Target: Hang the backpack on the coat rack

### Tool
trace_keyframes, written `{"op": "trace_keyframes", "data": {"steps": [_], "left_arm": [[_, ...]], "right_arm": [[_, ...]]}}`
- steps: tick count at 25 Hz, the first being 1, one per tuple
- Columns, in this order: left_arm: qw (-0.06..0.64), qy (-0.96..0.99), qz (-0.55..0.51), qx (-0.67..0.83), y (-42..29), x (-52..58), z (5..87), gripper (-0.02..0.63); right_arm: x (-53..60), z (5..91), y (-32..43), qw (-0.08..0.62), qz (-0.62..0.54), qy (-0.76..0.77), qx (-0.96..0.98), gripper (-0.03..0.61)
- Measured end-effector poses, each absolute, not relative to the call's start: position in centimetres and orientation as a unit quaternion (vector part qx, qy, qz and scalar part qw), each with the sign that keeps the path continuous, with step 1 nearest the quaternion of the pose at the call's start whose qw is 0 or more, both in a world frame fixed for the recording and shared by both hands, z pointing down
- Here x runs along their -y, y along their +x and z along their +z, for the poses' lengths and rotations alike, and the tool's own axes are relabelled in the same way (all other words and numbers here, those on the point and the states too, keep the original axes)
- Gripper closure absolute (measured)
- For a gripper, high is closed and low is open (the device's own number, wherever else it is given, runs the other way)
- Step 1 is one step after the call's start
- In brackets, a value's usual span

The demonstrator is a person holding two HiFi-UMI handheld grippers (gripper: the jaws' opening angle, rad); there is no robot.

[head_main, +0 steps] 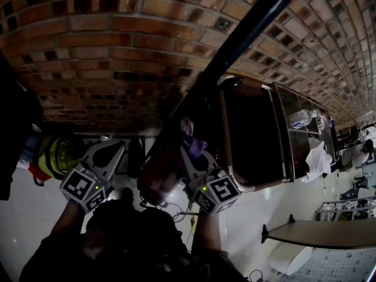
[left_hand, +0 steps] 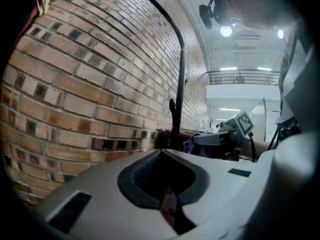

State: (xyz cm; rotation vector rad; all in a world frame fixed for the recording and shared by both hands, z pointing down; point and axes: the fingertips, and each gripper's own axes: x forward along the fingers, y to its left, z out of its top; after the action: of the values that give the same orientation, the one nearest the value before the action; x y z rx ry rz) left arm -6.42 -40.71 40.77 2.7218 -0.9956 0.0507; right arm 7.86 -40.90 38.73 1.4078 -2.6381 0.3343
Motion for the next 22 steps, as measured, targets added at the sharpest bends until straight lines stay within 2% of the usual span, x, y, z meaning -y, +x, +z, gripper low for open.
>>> {"op": "trace_keyframes", "data": {"steps": [16, 22], "left_arm": [[0.134, 0.913, 0.016, 0.385, -5.9, 43.8, 41.3, 0.574], [0.129, 0.910, 0.016, 0.395, -4.6, 44.1, 41.1, 0.574]], "right_arm": [[45.0, 41.0, 5.7, 0.128, 0.107, 0.378, 0.911, 0.580], [44.2, 43.6, 3.7, 0.171, 0.092, 0.321, 0.927, 0.580]]}}
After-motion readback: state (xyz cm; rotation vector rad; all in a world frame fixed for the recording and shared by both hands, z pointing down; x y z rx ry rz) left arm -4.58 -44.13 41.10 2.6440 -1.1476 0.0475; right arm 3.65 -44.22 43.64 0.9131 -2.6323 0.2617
